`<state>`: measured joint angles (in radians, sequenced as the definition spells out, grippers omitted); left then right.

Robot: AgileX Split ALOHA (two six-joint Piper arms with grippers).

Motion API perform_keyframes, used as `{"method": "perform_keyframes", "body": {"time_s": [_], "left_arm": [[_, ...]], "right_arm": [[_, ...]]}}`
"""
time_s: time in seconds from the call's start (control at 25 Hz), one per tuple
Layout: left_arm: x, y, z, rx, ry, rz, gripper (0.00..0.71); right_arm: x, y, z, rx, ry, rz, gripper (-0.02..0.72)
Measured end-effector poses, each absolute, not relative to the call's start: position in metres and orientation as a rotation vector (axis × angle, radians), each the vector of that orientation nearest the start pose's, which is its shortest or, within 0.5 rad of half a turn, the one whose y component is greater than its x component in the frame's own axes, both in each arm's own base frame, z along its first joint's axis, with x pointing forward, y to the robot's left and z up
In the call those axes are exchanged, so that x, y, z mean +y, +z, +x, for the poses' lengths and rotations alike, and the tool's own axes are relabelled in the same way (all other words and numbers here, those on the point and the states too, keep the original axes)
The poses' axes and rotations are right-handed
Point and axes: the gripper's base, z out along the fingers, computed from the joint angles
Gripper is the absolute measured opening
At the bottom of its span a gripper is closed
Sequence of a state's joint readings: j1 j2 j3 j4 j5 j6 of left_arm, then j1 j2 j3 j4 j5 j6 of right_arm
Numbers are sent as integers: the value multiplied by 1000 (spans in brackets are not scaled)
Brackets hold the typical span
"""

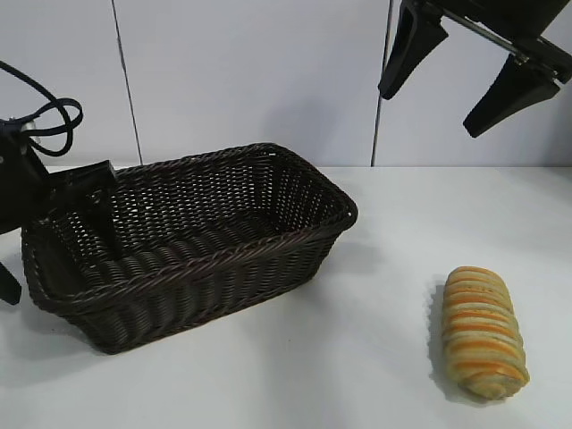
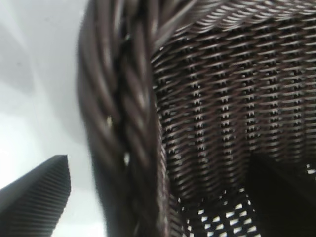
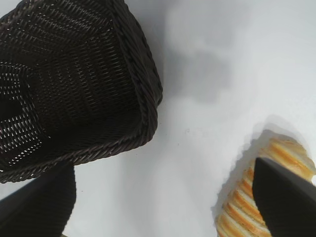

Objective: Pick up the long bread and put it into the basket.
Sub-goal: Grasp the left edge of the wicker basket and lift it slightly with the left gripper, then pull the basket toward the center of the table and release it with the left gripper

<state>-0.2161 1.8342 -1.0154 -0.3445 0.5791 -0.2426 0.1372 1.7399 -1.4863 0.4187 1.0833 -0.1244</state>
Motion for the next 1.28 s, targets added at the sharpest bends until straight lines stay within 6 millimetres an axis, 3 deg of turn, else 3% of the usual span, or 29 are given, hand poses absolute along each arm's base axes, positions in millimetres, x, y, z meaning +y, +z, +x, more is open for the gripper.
{"method": "perform_keyframes", "body": {"time_s": [0.04,0.08,0.32,0.6,0.88,1.0,1.28], "left_arm": [[-89,149,326,2879,-413,-438,113],[-89,149,327,2868,-420,-451,100],[-91,156,331,2889,-427,-367,100],[-99,200,352,2935,-432,-38,100],[-106,234,368,2860,-500,35,100],[-109,230,372,2863,-529,53,100],[-112,176,386,2961,-508,33,100]], "right_arm": [[83,295,358,2768,567,-171,695],[83,295,358,2768,567,-171,695],[83,295,358,2768,567,-172,695],[82,295,358,2769,566,-172,695],[83,295,358,2768,567,-172,695],[83,295,358,2768,567,-172,695],[83,295,358,2768,567,-172,695]]}}
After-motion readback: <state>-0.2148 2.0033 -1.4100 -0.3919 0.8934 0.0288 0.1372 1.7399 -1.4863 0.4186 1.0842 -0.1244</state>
